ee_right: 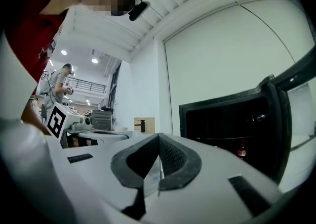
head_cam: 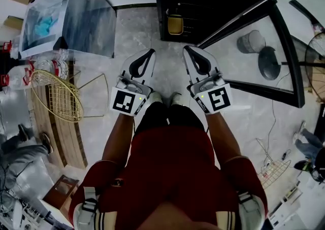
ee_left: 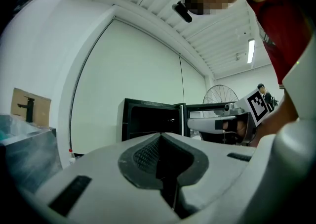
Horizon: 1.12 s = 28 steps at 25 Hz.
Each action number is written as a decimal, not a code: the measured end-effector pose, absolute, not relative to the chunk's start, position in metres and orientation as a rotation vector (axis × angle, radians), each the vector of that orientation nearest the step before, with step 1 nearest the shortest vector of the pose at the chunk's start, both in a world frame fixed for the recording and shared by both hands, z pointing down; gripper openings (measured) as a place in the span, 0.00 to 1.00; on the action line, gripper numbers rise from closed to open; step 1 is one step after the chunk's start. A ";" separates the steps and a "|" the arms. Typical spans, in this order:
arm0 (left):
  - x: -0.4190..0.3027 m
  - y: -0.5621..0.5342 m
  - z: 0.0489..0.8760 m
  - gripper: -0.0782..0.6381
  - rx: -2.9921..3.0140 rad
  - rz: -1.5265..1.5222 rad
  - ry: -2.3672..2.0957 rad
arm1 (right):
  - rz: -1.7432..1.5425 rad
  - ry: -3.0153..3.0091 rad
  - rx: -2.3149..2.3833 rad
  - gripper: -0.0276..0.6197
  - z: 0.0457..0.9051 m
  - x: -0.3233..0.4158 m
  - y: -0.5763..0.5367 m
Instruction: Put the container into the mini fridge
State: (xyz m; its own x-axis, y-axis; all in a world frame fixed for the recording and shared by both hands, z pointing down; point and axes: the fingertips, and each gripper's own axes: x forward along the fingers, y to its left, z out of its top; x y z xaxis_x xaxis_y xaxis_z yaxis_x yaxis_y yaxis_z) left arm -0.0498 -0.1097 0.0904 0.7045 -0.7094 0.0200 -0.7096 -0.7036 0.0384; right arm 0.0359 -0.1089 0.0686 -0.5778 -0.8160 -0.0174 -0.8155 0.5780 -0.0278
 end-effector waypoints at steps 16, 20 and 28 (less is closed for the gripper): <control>-0.052 -0.059 0.049 0.12 2.885 -0.036 -1.179 | -0.014 2.739 -1.427 0.04 0.027 0.044 -0.046; -0.051 -0.049 0.041 0.12 2.902 -0.051 -1.166 | -0.002 2.728 -1.429 0.04 0.019 0.046 -0.035; -0.051 -0.038 0.031 0.12 2.923 -0.064 -1.135 | -0.003 2.711 -1.464 0.04 0.016 0.051 -0.020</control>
